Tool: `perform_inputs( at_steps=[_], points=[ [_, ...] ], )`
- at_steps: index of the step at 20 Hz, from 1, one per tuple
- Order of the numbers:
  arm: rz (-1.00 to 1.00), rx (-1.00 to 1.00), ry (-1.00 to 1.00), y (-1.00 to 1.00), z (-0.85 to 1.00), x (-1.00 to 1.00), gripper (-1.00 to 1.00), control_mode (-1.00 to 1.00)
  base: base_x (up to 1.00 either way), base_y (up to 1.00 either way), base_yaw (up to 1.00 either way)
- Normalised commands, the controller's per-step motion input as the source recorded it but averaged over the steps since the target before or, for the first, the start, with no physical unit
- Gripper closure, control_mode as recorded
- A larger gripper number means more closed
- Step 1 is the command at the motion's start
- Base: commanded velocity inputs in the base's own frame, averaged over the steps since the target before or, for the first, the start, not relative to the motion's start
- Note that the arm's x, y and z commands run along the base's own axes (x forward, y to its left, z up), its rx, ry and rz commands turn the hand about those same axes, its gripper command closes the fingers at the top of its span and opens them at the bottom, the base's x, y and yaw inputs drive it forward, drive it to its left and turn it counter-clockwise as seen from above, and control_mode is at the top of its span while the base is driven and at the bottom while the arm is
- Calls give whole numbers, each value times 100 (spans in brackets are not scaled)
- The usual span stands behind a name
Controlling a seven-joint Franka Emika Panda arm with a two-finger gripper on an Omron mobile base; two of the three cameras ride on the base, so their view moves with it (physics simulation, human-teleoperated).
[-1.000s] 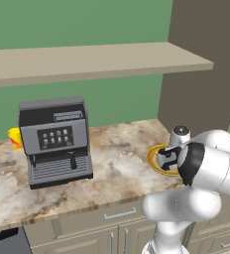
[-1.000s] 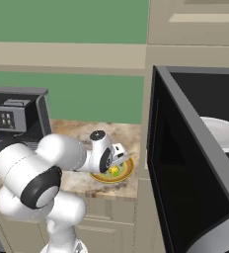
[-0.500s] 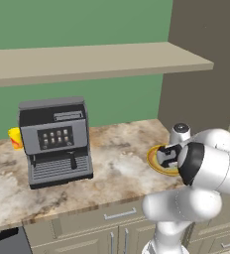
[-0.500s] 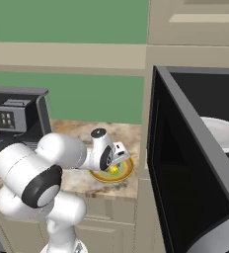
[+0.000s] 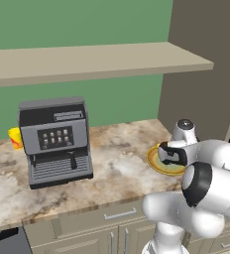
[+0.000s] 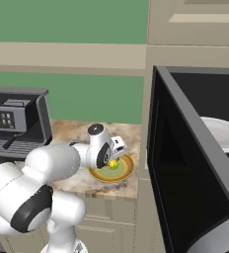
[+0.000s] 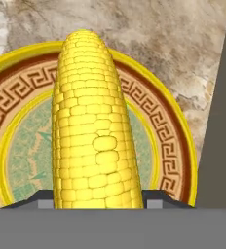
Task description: Pick the corn from the counter and place it in the microwave. Then turn on the microwave.
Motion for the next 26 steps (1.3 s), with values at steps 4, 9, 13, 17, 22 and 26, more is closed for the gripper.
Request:
perform_inputs(
  at_steps=[4,9,13,17,22,26],
  points=[
    [1,6,-6,6,57,0,100,-100,0,0,0],
    [1,5,-5,11,51,0,100,-100,0,0,0],
    [1,3,-6,12,42,0,100,-100,0,0,0],
    [1,2,-6,13,34,0,100,-100,0,0,0],
    [1,2,-6,12,31,0,100,-100,0,0,0],
    [2,0,-8,18,26,0,100,-100,0,0,0]
  ],
)
